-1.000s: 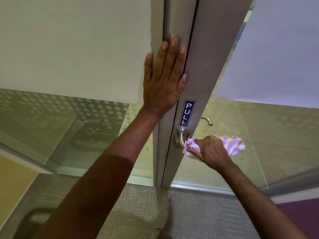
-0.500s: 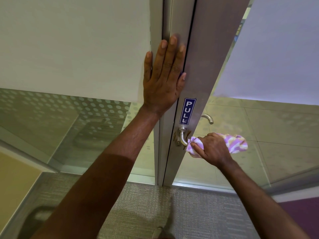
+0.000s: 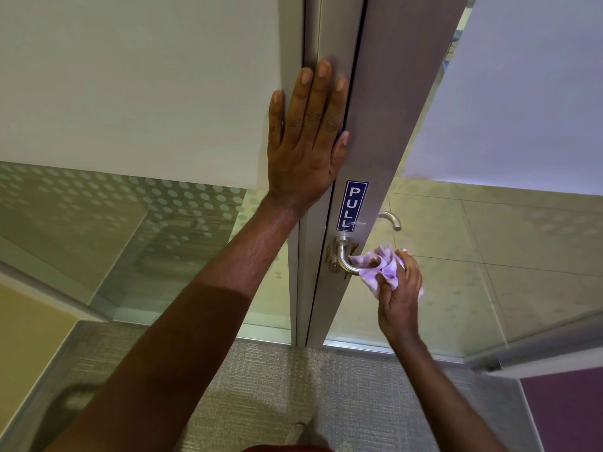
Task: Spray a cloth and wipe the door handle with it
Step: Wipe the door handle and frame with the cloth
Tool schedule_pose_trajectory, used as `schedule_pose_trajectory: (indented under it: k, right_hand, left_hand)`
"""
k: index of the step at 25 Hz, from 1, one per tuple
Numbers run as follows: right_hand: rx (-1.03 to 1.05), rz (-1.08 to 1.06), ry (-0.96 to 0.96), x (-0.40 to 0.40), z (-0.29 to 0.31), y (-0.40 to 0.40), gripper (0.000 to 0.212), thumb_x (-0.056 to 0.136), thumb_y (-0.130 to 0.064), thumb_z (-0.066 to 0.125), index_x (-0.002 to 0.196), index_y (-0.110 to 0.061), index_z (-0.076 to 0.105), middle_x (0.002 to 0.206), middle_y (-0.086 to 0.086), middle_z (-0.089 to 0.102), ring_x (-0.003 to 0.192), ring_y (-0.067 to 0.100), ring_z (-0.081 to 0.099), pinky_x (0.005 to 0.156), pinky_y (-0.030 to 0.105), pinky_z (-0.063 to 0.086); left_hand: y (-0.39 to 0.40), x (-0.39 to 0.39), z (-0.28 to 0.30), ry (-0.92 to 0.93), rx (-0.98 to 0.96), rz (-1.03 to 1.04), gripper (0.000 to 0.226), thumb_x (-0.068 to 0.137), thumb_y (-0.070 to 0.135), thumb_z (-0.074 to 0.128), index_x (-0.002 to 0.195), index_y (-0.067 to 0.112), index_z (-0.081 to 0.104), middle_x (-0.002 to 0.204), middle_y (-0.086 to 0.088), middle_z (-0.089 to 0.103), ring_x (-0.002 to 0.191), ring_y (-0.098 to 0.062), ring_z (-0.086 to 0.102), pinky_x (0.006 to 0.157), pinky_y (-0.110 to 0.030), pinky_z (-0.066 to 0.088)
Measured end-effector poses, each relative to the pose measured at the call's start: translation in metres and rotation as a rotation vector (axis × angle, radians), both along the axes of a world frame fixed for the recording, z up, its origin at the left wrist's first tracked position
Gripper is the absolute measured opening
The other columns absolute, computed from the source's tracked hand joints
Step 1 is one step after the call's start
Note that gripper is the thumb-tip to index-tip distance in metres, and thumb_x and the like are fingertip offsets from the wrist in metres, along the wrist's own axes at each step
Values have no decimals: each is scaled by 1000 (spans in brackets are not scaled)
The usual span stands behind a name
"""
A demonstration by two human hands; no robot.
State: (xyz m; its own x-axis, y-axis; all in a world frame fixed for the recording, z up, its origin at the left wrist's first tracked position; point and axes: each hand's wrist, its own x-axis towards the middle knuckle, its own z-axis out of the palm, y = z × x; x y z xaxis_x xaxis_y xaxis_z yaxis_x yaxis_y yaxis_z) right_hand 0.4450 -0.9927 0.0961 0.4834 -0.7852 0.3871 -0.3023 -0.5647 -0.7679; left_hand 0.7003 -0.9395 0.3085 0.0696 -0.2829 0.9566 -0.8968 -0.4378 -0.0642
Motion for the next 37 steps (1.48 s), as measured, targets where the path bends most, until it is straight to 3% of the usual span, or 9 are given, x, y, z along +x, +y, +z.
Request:
schedule_pose_trajectory:
  k: [3,6,10,12,15,18,26,31,37]
  right_hand:
    - [440,-250,-308,28,18,29,46,112,-36,43,153,-16,41,147,7,49,123,-3,55,100,8,43]
    - [823,-443,-531,46,37,25,44,110,-49,41,137,-19,59,122,1,71,113,15,70,86,24,55]
    - [1185,-492,-760,52,53,9,35,106,-55,50,94,-24,63,75,-12,78,67,7,77,53,22,58]
    - [1257,-479,-841,55,56,3,34,106,-55,49,95,-26,64,82,-10,79,70,9,77,58,25,60]
    - [1237,-417,-868,60,54,-4,38,109,-50,44,118,-20,67,114,2,74,101,23,72,81,37,61]
    - [1189,-438,-751,53,50,-3,43,106,-56,44,110,-21,70,96,-3,81,92,20,75,65,31,61]
    - [971,-516,-189,19,45,7,62,96,-77,36,82,-27,70,86,0,76,81,20,71,61,30,47]
    - [921,-185,-132,-10,54,25,52,85,-91,45,102,-47,67,91,-12,81,83,8,78,69,33,58]
    - [605,-453,-303,-39,81,36,56,96,-79,38,82,-38,73,67,-21,72,59,-8,66,55,23,50]
  left_hand:
    - [1,0,1,-5,-9,3,51,112,35,37,155,8,37,159,-18,39,149,-35,35,132,-46,4]
    - [1,-1,1,-7,-12,15,51,112,34,38,155,7,38,157,-20,44,149,-36,35,132,-47,6]
    - [1,-1,1,-15,-11,28,51,111,34,40,155,7,39,157,-20,46,149,-36,36,132,-47,7]
    - [1,-1,1,-13,-16,24,51,111,34,40,155,8,39,158,-19,41,149,-36,36,132,-47,7]
    - [1,-1,1,-16,-17,28,51,111,35,38,154,8,39,158,-18,41,148,-36,36,132,-47,9]
    - [2,-2,1,-12,-16,19,51,111,35,36,154,8,39,158,-18,39,148,-36,36,131,-50,14]
    - [1,-4,1,9,-22,22,51,112,36,32,153,7,41,154,-22,53,147,-36,38,128,-53,22]
    - [0,-2,2,0,-26,33,51,111,35,33,152,7,41,152,-24,55,146,-36,37,132,-50,14]
    - [-1,-1,-1,-9,-16,59,50,112,35,32,153,7,39,152,-24,53,146,-37,36,132,-44,2]
